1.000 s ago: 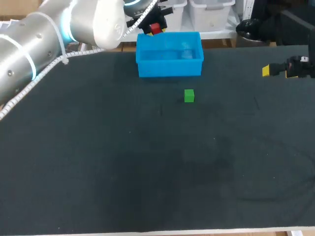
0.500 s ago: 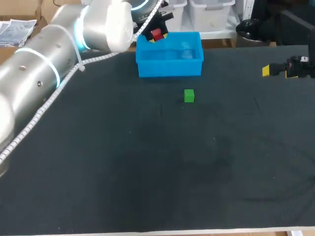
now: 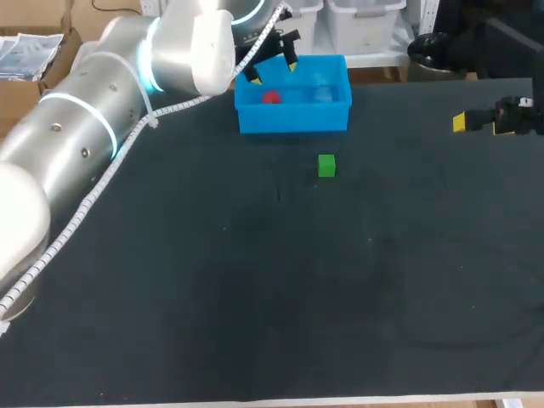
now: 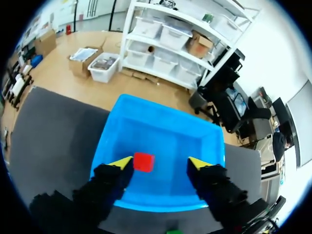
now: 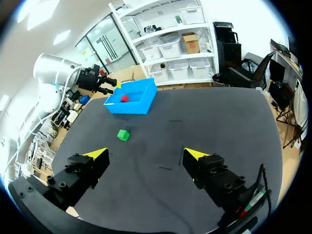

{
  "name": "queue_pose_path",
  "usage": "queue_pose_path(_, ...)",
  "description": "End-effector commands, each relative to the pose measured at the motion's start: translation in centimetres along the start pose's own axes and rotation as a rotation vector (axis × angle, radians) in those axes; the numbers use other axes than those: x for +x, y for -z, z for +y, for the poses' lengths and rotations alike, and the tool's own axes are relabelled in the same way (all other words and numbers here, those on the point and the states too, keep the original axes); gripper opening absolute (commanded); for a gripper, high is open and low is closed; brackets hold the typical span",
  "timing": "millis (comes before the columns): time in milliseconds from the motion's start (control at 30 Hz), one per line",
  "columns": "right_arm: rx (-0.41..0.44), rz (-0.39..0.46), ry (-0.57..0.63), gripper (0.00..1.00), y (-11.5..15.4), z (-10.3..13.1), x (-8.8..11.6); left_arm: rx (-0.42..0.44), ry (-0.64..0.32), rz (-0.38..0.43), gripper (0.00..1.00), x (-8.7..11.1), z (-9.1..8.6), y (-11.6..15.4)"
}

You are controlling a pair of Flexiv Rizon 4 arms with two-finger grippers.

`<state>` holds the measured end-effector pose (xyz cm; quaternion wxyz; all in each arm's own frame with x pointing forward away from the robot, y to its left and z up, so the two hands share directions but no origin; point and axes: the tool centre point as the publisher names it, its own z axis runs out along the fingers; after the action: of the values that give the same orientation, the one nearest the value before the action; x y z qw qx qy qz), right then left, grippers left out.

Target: Use the left arm to pick the red cube and place it into the blue plastic box first, then use the right arm to grasp the green cube and put it into the same blue plastic box after the first action is fully finished.

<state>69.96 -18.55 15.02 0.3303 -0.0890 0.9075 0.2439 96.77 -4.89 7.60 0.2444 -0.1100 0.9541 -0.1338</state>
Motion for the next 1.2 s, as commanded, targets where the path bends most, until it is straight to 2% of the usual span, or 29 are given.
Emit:
queue_pose_path(33,0.0,0.0,0.0,1.0,0.0,0.0,0.0,-0.01,-0.015,0.015,1.0,-0.7,-0.7,-0.3)
queue_pose_path(333,0.0,0.0,0.0,1.0,0.0,0.0,0.0,0.038,-0.097,-0.004,1.0,0.5,-1.3,2.4)
queue_pose_path(500,0.0,0.0,0.0,1.0,0.0,0.0,0.0,0.067,-0.225,-0.015,1.0,2.0,-1.1,5.1)
queue_pose_path(767,0.0,0.0,0.0,1.0,0.0,0.0,0.0,0.095,-0.448,-0.013,1.0,4.4,1.8,9.3)
queue_pose_path(967,0.0,0.0,0.0,1.0,0.0,0.0,0.0,0.154,-0.577,0.001,1.0,6.1,3.9,12.5)
queue_pose_path(1033,0.0,0.0,0.0,1.0,0.0,0.0,0.0,0.148,-0.62,0.0,1.0,6.7,4.6,13.3)
queue_pose_path(1200,0.0,0.0,0.0,1.0,0.0,0.0,0.0,0.135,-0.646,0.011,1.0,7.3,5.2,14.0)
